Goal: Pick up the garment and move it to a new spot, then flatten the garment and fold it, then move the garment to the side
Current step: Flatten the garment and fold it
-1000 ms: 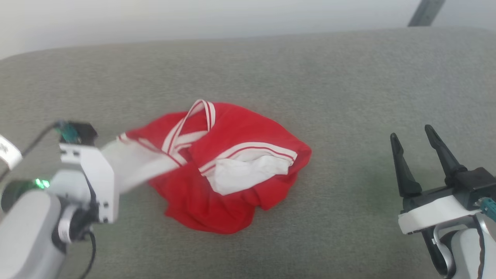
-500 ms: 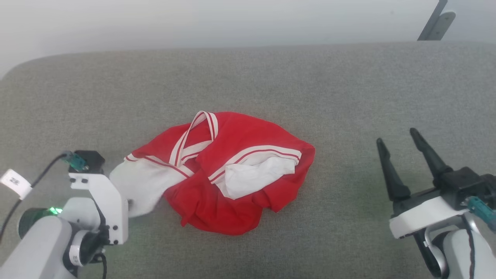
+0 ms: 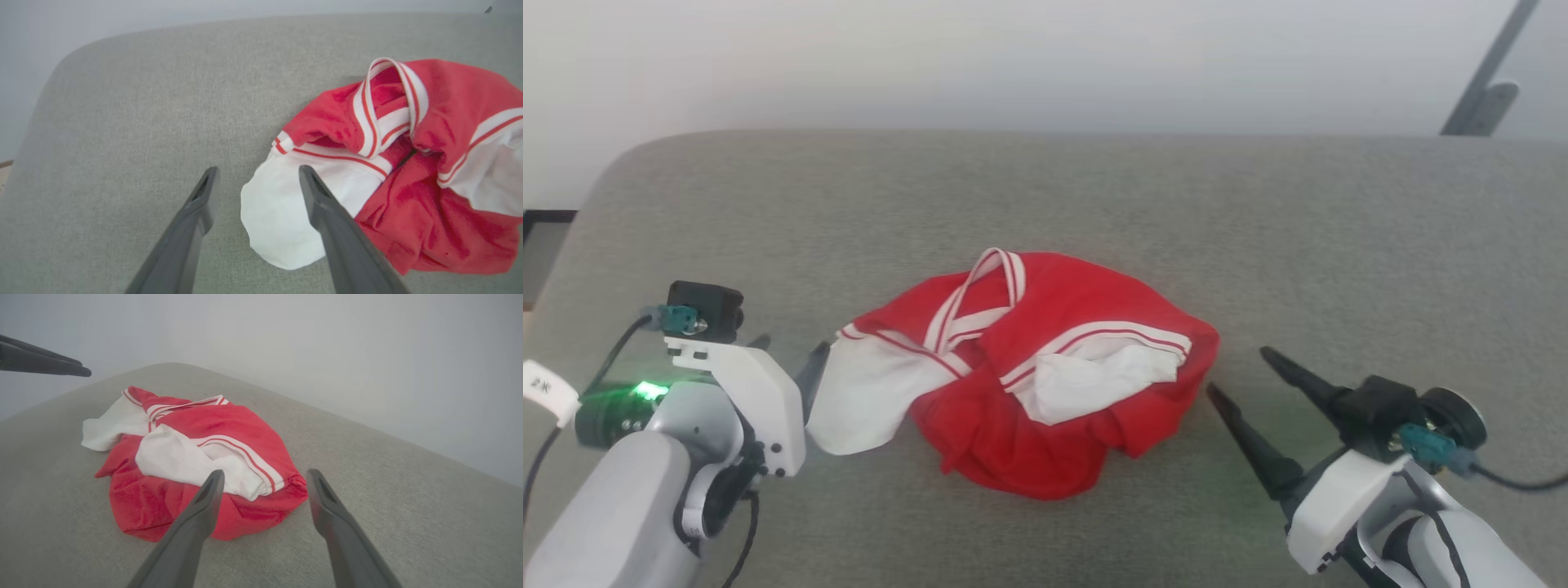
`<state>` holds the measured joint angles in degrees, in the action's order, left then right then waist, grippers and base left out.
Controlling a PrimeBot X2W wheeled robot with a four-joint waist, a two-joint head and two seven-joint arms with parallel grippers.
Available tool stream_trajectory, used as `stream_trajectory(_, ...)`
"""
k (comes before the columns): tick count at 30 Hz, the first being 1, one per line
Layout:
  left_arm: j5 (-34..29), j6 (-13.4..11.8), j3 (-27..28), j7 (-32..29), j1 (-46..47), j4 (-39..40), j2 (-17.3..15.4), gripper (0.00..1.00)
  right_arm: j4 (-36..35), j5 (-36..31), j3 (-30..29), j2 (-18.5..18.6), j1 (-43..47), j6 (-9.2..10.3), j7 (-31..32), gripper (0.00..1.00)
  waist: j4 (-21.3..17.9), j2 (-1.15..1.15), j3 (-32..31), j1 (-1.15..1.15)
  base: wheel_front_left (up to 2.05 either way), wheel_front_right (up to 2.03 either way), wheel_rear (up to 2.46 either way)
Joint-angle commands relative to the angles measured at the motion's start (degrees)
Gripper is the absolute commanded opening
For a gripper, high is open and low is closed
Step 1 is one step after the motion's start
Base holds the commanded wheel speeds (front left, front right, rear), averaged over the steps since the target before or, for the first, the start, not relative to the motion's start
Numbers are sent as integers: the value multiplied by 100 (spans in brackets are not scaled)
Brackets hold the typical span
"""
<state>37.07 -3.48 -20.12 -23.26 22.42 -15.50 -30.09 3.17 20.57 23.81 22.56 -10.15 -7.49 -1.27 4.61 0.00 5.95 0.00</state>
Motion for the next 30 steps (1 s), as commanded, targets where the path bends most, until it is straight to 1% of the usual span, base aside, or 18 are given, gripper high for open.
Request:
stream_trajectory(1, -113, 71, 15, 324, 20, 28, 50, 100, -68, 246, 153, 97, -117, 0, 200, 100, 127, 0, -72, 0, 0, 0, 0)
stream_trajectory(7, -311, 113, 155, 1571, -111, 193, 243, 100, -195, 859, 664, 457, -377, 0, 873, 100, 437, 0, -91, 0, 0, 0, 0)
stream_trajectory(12, -488, 3, 268, 2593, -286, 336, 413, 100, -166, 1124, 871, 634, -616, 0, 1379, 100, 735, 0, 3, 0, 0, 0, 0)
stream_trajectory(14, -467, -20, 307, 2882, -402, 307, 506, 100, -132, 1144, 888, 709, -727, 0, 1531, 100, 851, 0, 61, 0, 0, 0, 0)
stream_trajectory(17, -484, -9, 331, 3271, -430, 270, 640, 100, -20, 1213, 857, 759, -857, 0, 1757, 100, 1030, 0, 163, 0, 0, 0, 0)
stream_trajectory(20, -474, -67, 369, 3525, -487, 191, 775, 100, 90, 1269, 890, 779, -987, 0, 2020, 100, 1171, 0, 261, 0, 0, 0, 0)
stream_trajectory(22, -479, -89, 398, 3638, -497, 164, 880, 100, 172, 1299, 954, 808, -1076, 0, 2197, 100, 1250, 0, 326, 0, 0, 0, 0)
stream_trajectory(26, -443, -47, 426, 3737, -518, 95, 1016, 100, 302, 1295, 1096, 837, -1234, 0, 2438, 100, 1337, 0, 407, 0, 0, 0, 0)
stream_trajectory(27, -460, -35, 425, 3765, -513, 74, 1036, 100, 355, 1267, 1143, 846, -1283, 0, 2498, 87, 1361, 0, 424, 0, 0, 0, 0)
stream_trajectory(28, -478, -22, 431, 3774, -498, 52, 1061, 100, 411, 1243, 1159, 837, -1333, 1, 2542, 37, 1381, 0, 442, 0, 0, 0, 0)
stream_trajectory(30, -494, 8, 452, 3804, -467, 17, 1126, 100, 475, 1218, 1186, 796, -1419, 0, 2580, 0, 1403, 0, 469, 0, 0, 0, 0)
